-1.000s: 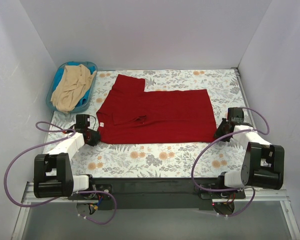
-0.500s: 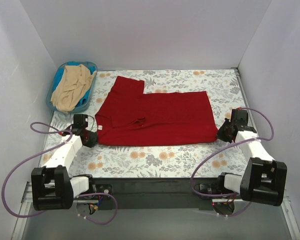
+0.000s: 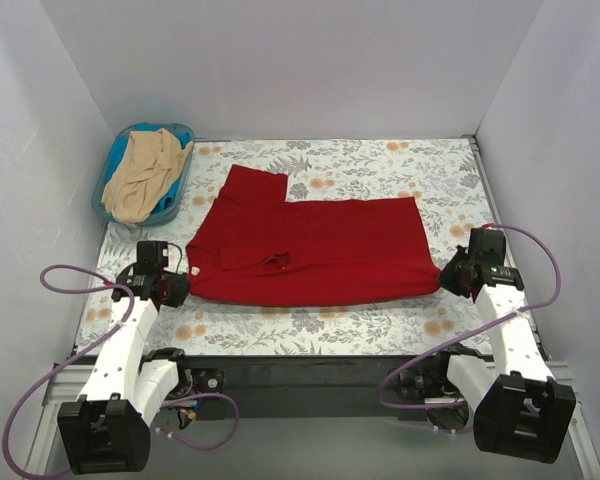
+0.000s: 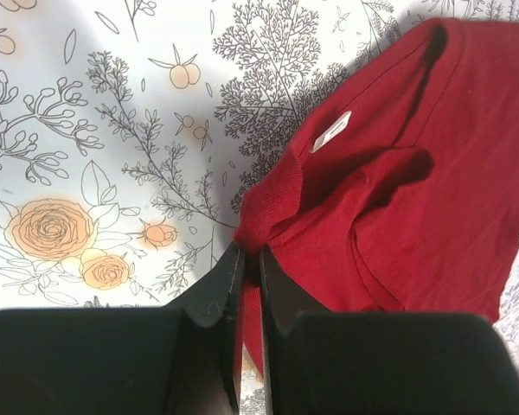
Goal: Fold and stack the t-shirts
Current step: Fold the tshirt
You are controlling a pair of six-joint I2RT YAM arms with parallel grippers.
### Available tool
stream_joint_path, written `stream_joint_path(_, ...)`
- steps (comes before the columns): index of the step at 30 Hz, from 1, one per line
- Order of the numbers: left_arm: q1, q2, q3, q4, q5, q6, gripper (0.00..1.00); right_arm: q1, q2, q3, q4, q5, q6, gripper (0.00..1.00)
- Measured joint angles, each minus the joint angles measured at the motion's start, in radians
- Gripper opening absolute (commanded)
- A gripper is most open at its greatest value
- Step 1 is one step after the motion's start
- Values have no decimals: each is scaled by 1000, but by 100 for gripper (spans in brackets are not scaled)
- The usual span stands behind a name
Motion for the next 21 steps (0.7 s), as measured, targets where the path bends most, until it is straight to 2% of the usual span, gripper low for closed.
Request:
stream_joint_path(2, 0, -23, -5, -13, 1, -10, 0, -2, -29, 0, -25, 2, 8, 13)
stream_joint_path(3, 0, -34, -11, -16, 2, -14, 0, -3, -44, 0, -39, 3, 14, 26)
stream_joint_path(4, 1, -43, -19, -22, 4, -18, 3, -4, -57, 0, -51, 3, 23, 35)
stream_joint_path(5, 1, -48, -27, -27, 8, -21, 17, -5, -69, 0, -61, 5, 26, 44)
stream_joint_path(6, 2, -51, -35, -33, 12, -26, 25, -6, -77, 0, -70, 7, 29, 67)
stream_joint_path(7, 2, -53, -40, -38, 17, -27, 35, -6, -83, 0, -78, 8, 33, 83)
stream_joint_path(8, 3, -54, -43, -43, 19, -30, 50, -8, -87, 0, -87, 12, 32, 97)
stream_joint_path(12, 6, -58, -38, -60, 19, -26, 54, -10, -79, 2, -110, 19, 13, 98)
stream_joint_path(15, 6, -42, 3, -49, 15, 8, 50, -10, -45, 10, -98, -22, 5, 98)
stream_joint_path(18, 6, 41, 103, 14, 21, 80, 49, 1, 30, 37, -41, -79, -10, 98)
stream_joint_path(21, 5, 211, 255, 130, 56, 170, 45, 49, 169, 129, 19, -95, -27, 97)
